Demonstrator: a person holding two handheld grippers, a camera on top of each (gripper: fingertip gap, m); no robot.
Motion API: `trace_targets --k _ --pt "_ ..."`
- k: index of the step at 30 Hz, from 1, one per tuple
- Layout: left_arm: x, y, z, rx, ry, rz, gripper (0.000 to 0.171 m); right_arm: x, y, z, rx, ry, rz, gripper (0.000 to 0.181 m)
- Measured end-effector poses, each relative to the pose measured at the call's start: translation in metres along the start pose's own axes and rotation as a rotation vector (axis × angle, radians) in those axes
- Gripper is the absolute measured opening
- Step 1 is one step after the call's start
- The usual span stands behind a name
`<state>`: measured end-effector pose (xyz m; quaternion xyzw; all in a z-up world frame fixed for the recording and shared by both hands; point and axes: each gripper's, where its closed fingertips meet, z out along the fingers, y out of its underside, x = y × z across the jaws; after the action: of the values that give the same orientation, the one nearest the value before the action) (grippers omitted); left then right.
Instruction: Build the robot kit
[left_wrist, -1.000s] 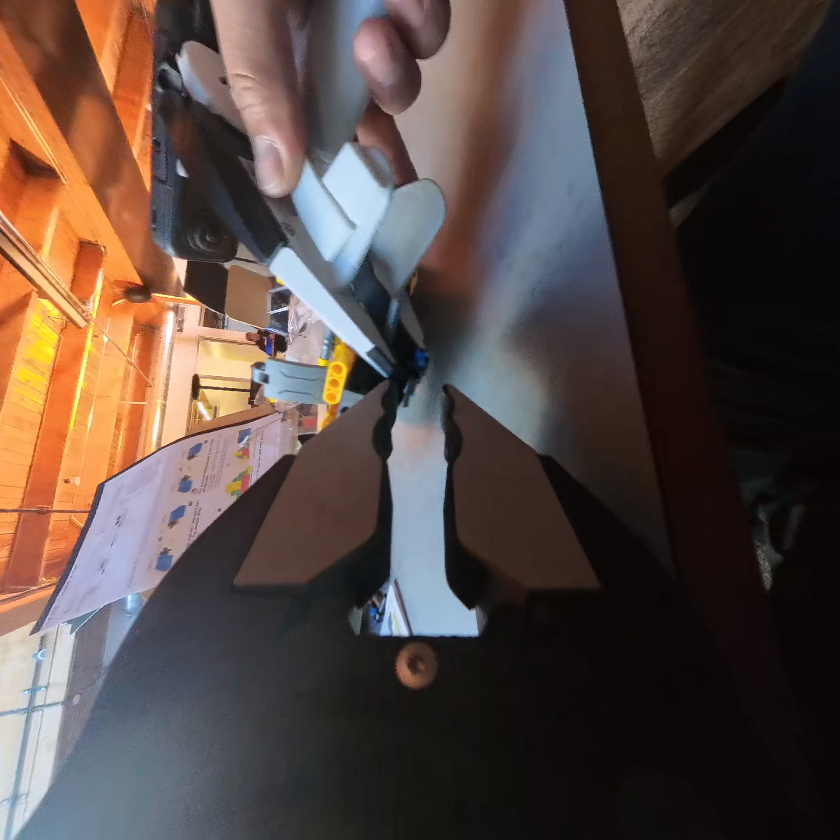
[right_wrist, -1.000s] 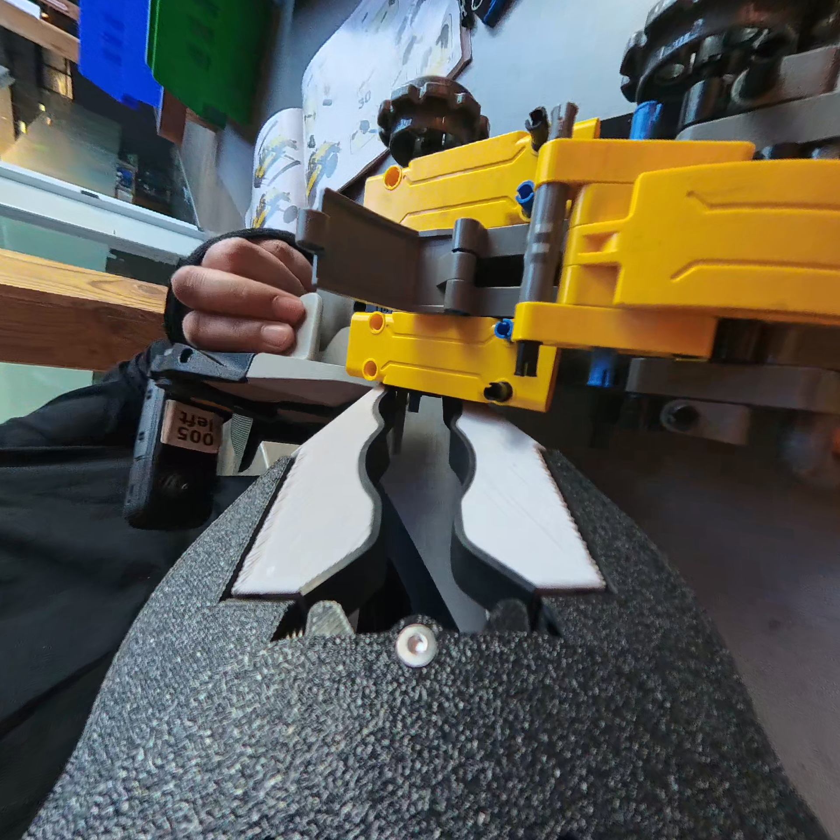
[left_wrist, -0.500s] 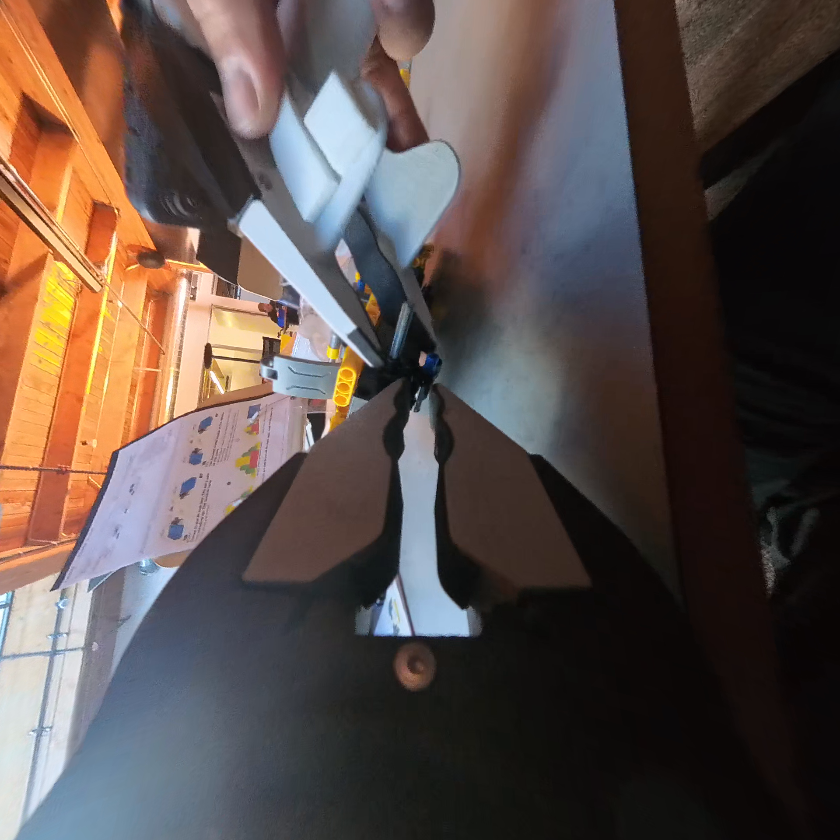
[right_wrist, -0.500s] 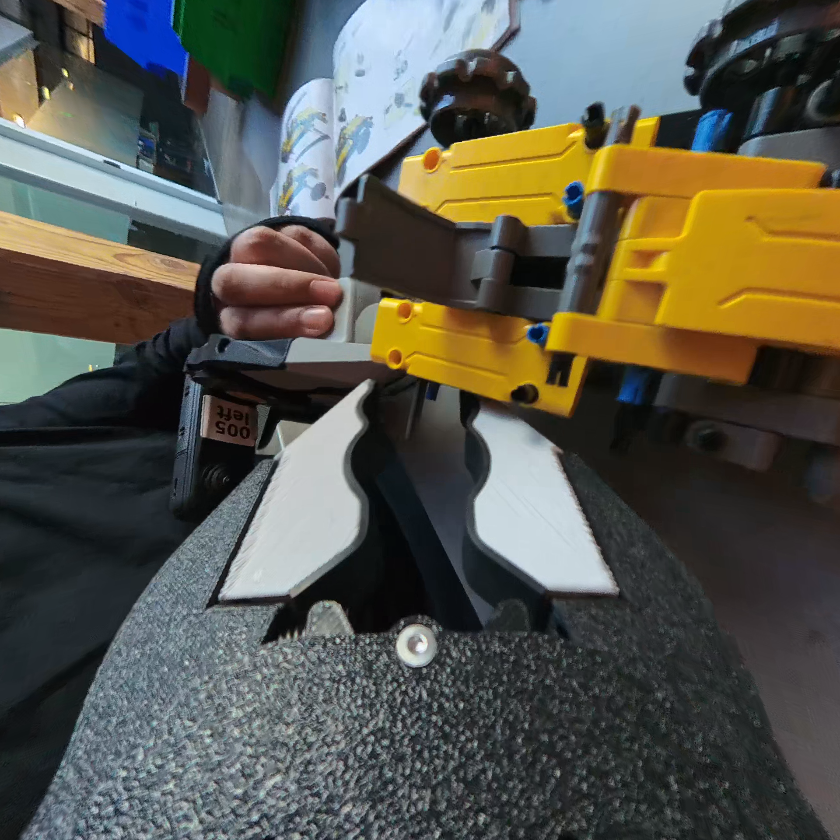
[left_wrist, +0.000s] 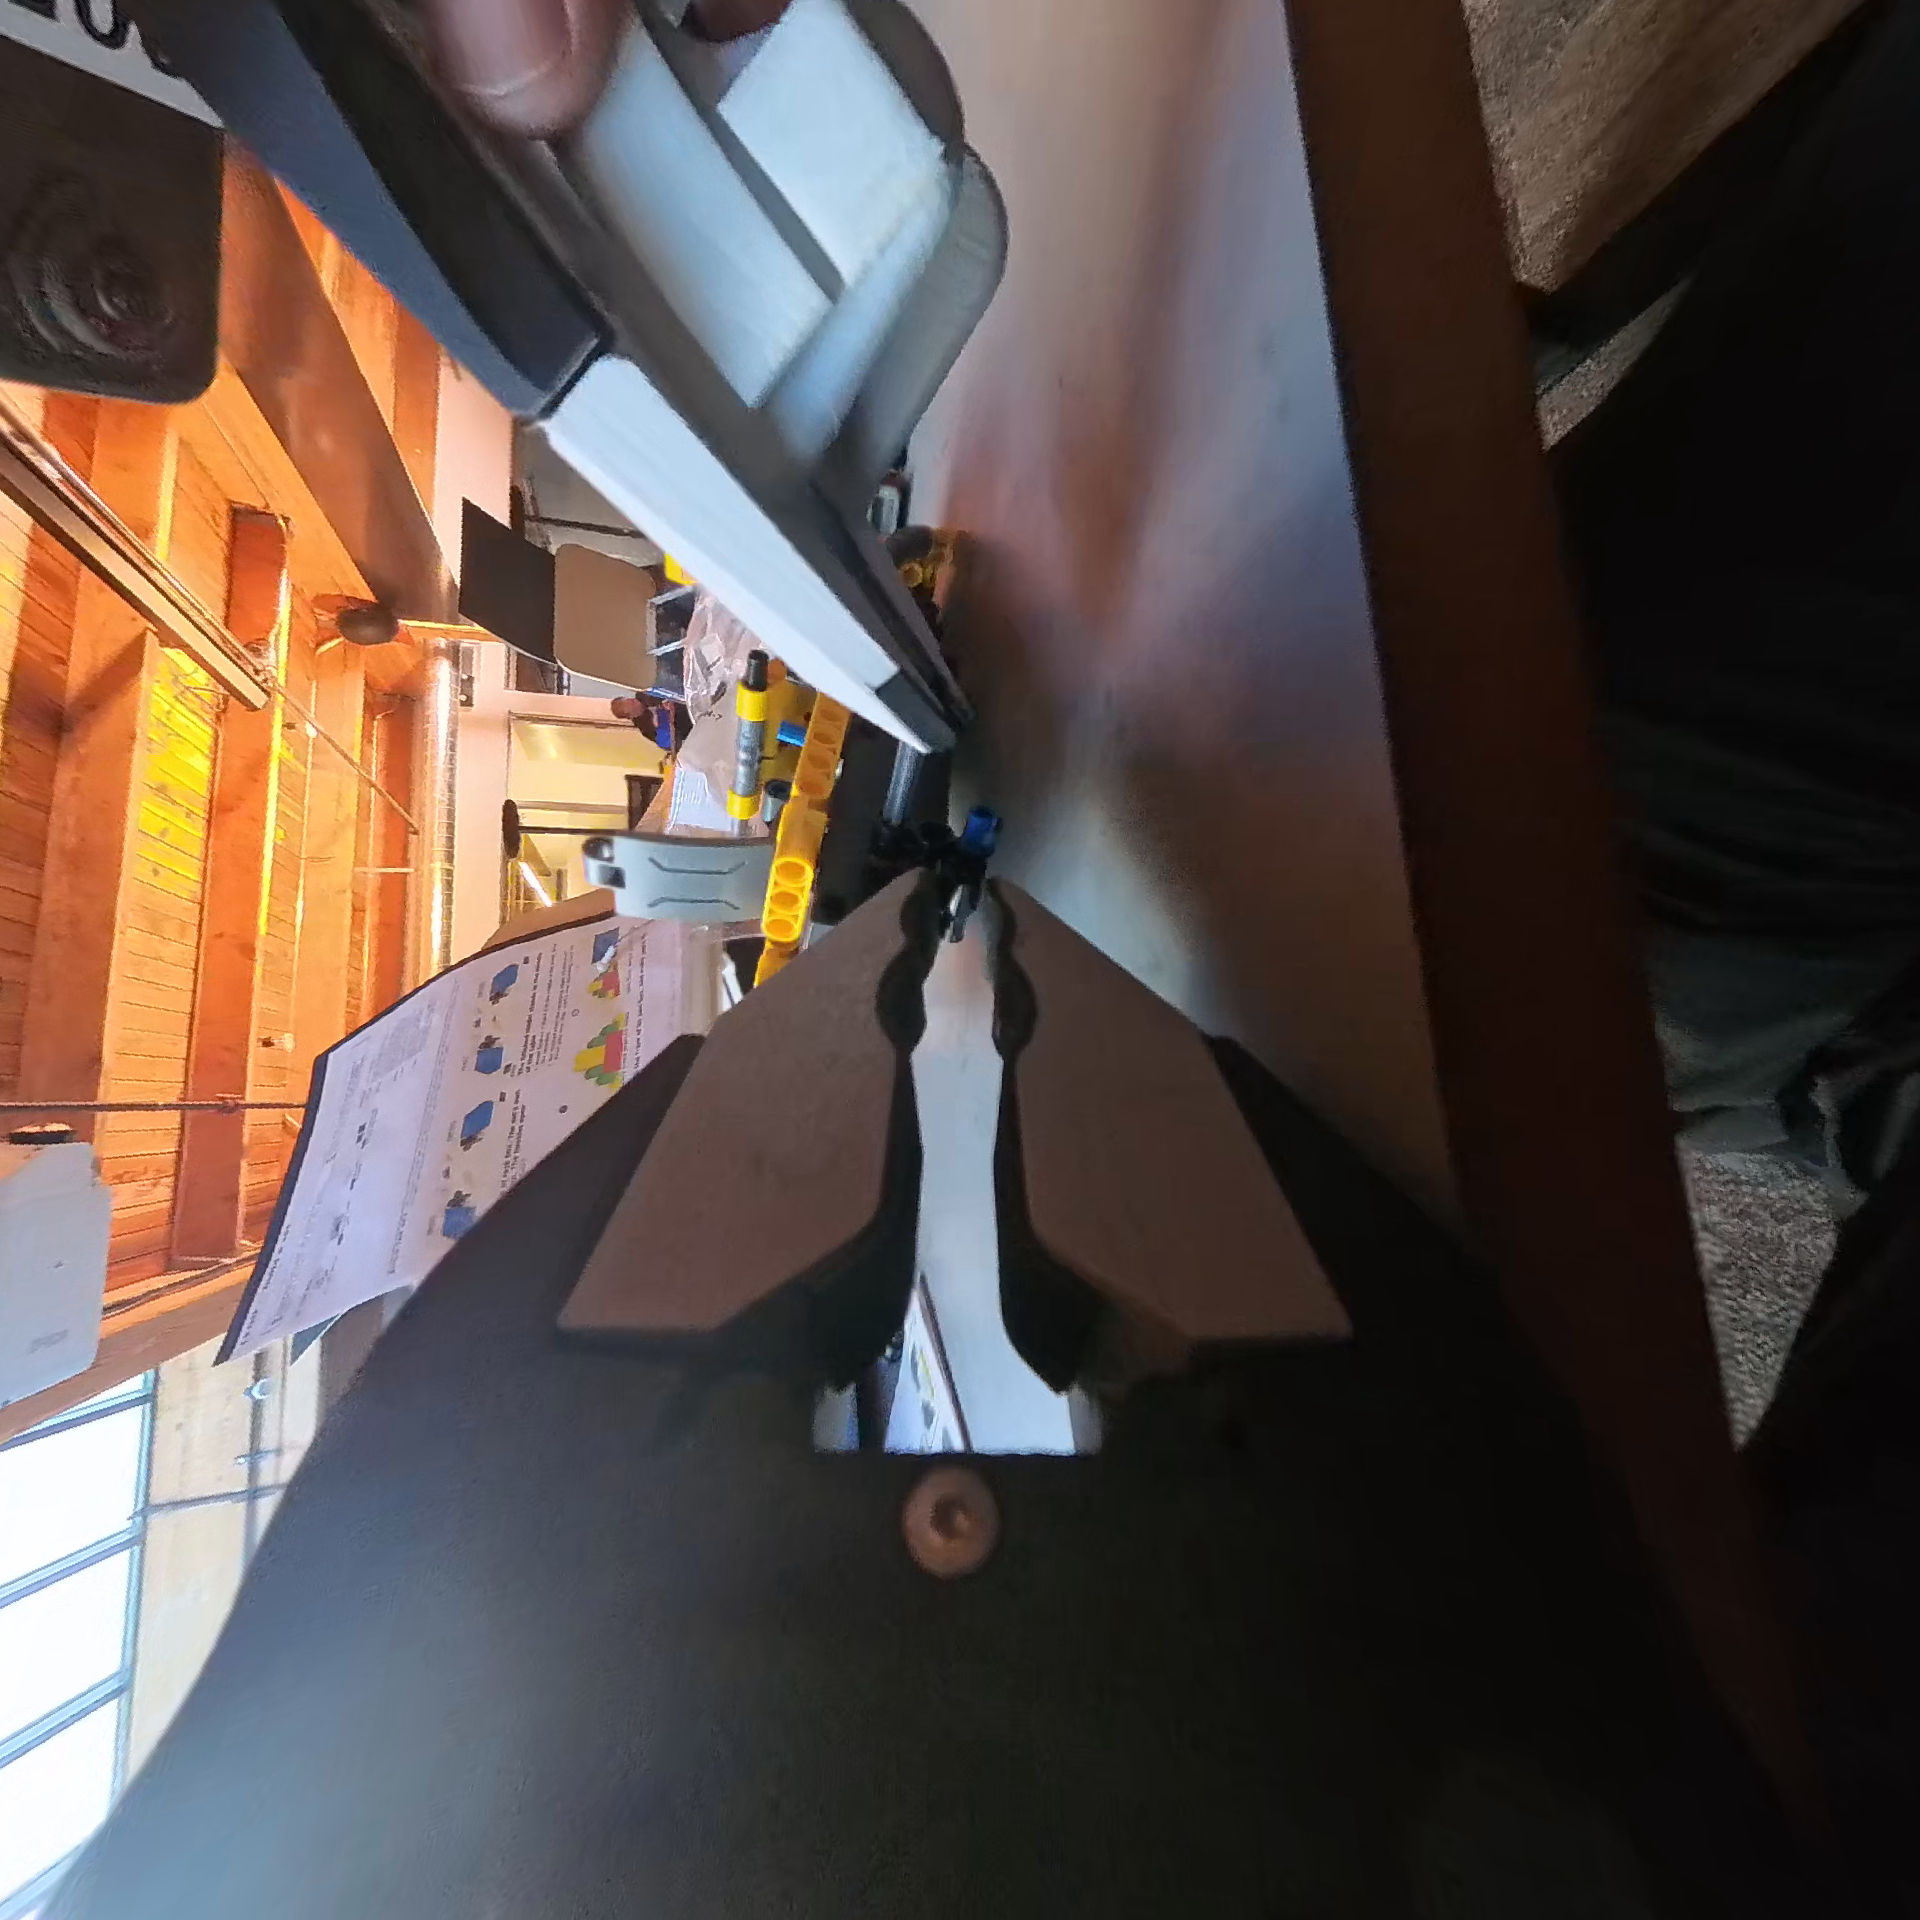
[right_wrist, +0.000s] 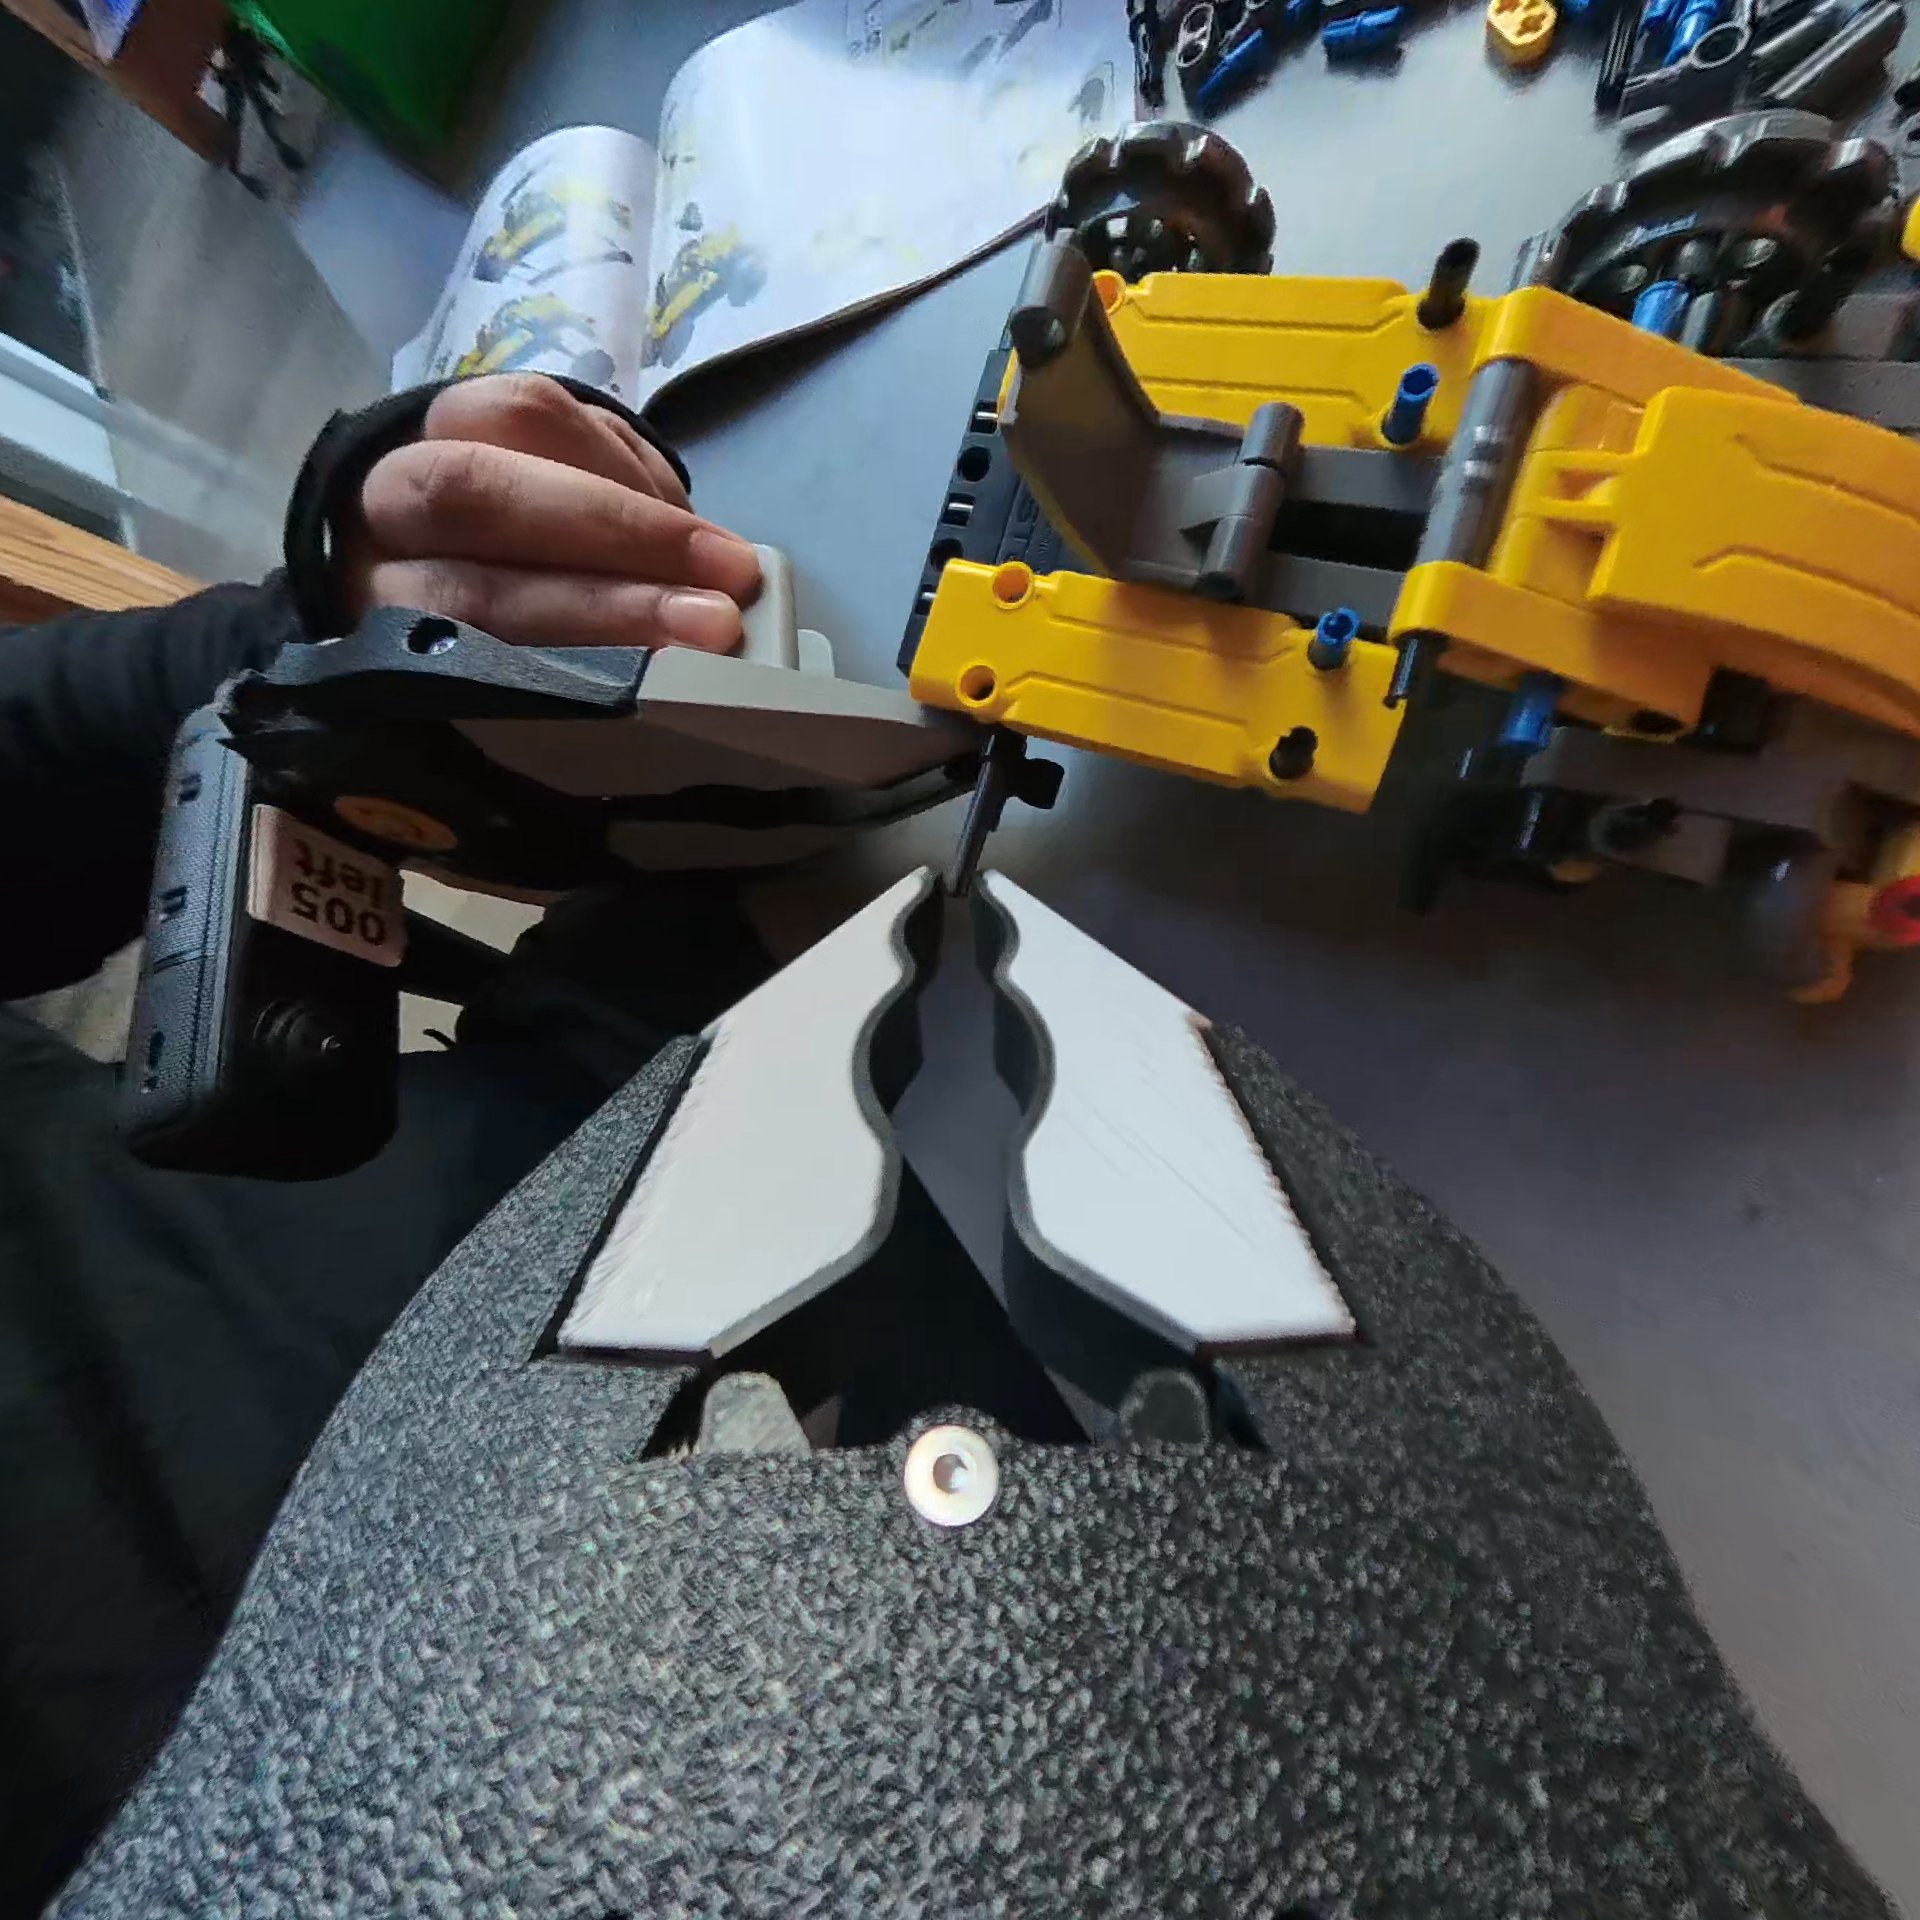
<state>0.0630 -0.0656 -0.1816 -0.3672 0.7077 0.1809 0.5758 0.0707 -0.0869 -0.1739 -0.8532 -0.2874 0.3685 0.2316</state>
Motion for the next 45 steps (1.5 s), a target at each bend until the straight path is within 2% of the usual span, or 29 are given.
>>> trace_targets --k 8,12,16,17,19,22,24,27,29,34,37,39,45 --pt "-0.001 -0.002 -0.004 0.008 0.004 -0.033 0.004 -0.001 -0.001 0.0 0.003 0.011 -0.007 0.004" --pt "0.001 -0.01 -0.007 0.066 0.021 -0.051 0.004 -0.001 -0.001 -0.001 -0.019 0.061 -0.035 0.004" --pt "-0.01 -0.009 -0.009 0.084 -0.005 -0.147 0.004 -0.002 -0.001 -0.001 -0.036 0.104 -0.09 0.005" --pt "-0.013 -0.009 -0.011 0.089 -0.008 -0.183 0.004 -0.004 -0.001 -0.002 -0.034 0.083 -0.089 0.008" --pt "-0.018 -0.009 -0.013 0.103 -0.021 -0.215 0.004 -0.011 -0.004 -0.003 0.014 0.021 -0.07 0.029" --pt "-0.02 -0.015 -0.016 0.143 -0.034 -0.209 0.004 -0.011 -0.017 -0.006 0.169 0.008 -0.122 0.045" --pt "-0.02 -0.014 -0.016 0.14 -0.029 -0.217 0.004 -0.003 -0.021 -0.006 0.244 0.052 -0.166 0.034" --pt "-0.02 -0.013 -0.016 0.134 -0.024 -0.228 0.004 -0.011 -0.021 0.0 0.294 -0.004 -0.151 0.018" --pt "-0.021 -0.013 -0.016 0.133 -0.034 -0.218 0.004 -0.013 -0.022 0.003 0.306 -0.006 -0.14 0.026" --pt "-0.026 -0.011 -0.019 0.157 -0.035 -0.28 0.004 -0.015 -0.029 0.003 0.384 -0.058 -0.091 0.024" --pt "-0.024 -0.011 -0.018 0.153 -0.029 -0.271 0.004 -0.014 -0.031 -0.004 0.417 -0.097 -0.058 0.017" --pt "-0.023 -0.012 -0.018 0.158 -0.023 -0.266 0.004 -0.012 -0.032 -0.003 0.422 -0.095 -0.05 0.021" --pt "-0.023 -0.009 -0.019 0.146 -0.005 -0.303 0.004 -0.014 -0.035 0.001 0.458 -0.039 -0.156 0.013"
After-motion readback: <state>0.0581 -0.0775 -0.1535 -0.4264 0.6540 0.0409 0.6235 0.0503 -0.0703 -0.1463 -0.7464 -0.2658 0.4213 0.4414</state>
